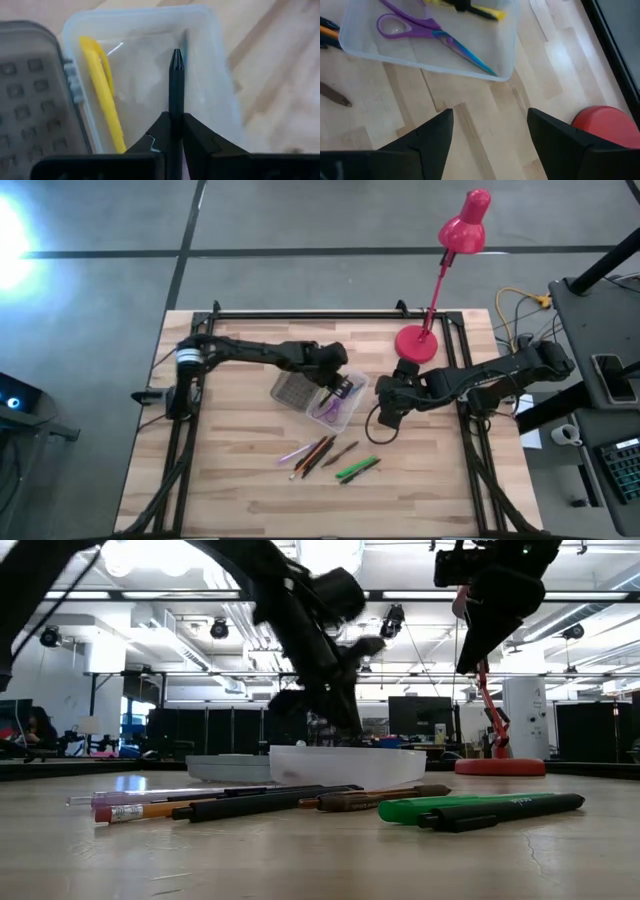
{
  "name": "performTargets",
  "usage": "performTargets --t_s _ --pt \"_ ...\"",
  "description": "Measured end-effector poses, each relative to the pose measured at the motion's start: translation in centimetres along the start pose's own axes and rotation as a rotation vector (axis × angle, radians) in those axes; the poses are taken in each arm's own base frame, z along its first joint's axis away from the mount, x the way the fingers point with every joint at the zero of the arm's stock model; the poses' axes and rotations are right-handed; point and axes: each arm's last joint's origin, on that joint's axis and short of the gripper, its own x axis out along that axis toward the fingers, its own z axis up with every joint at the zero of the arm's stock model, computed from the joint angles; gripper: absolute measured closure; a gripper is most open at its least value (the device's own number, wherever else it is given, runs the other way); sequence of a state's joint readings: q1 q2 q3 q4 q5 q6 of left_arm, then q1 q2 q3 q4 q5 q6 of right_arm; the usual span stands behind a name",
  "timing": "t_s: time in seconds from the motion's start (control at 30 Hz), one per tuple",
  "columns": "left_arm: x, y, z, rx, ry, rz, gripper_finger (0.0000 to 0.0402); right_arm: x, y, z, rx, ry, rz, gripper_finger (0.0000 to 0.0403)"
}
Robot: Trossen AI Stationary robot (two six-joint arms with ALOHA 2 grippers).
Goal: Pick & place school supplies into a supply box
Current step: Put the black pen into the gray supply box, then put the purple pen into the gray supply box
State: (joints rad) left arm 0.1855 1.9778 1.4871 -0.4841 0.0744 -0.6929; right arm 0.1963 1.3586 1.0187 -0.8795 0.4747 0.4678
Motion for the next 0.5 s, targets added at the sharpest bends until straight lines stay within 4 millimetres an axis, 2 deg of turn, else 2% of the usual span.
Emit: performTargets --t_s 0.07,0.17,0.37,0.5 --pt "0.8 -0.2 0.4 0.027 0.015 0.014 0.0382 0.0 0.0 0.0 0.005 0.0 0.0 0.0156" --pt "0.4 -1.0 1.1 0.059 -0.005 -0.007 0.0361 0.0 0.0 0.0 0.004 0.001 0.0 0.0156" --pt "0.0 -1.0 1.0 0.103 -0.018 0.063 0.0281 0.1 0.0 -0.1 -0.001 0.002 -0.001 0.0156" --pt "-0.8 -1.5 0.7 0.099 -0.016 0.059 0.0242 0.2 0.0 -0.2 -0.009 0.008 -0.003 0.0156"
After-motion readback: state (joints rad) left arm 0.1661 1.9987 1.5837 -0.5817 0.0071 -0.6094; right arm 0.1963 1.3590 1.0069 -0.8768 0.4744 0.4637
